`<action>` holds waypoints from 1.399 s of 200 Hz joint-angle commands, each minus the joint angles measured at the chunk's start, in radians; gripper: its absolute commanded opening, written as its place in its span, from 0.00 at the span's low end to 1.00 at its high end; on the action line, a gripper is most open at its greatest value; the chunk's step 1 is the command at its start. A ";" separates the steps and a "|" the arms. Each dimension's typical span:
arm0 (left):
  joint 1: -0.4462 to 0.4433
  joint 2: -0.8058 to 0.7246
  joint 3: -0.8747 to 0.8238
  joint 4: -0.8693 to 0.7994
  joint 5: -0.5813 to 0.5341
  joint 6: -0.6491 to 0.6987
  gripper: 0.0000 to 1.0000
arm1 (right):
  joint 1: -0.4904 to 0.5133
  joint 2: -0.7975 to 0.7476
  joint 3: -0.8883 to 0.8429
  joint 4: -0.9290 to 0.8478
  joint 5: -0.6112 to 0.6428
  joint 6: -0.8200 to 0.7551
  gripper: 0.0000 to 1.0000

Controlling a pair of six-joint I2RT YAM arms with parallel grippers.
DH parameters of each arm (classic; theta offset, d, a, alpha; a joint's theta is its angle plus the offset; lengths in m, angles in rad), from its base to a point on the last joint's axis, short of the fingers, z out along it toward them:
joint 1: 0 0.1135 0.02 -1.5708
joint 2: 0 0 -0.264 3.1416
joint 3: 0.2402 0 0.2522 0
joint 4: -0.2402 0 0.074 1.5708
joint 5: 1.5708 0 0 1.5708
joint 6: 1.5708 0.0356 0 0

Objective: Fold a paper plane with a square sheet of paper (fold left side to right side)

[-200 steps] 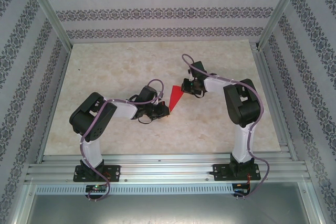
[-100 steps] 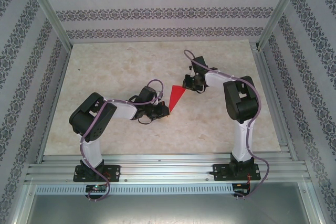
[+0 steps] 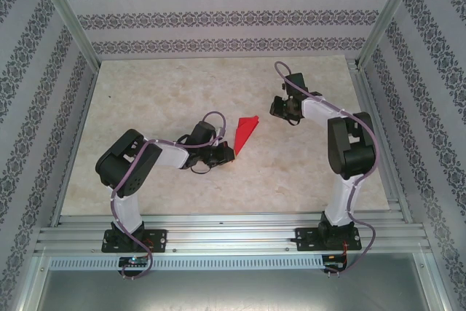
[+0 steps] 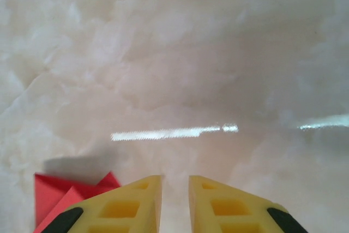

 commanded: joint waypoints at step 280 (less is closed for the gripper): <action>0.155 -0.369 0.053 -0.618 -0.195 0.222 0.43 | 0.412 -0.210 -0.185 -0.136 0.255 0.206 0.00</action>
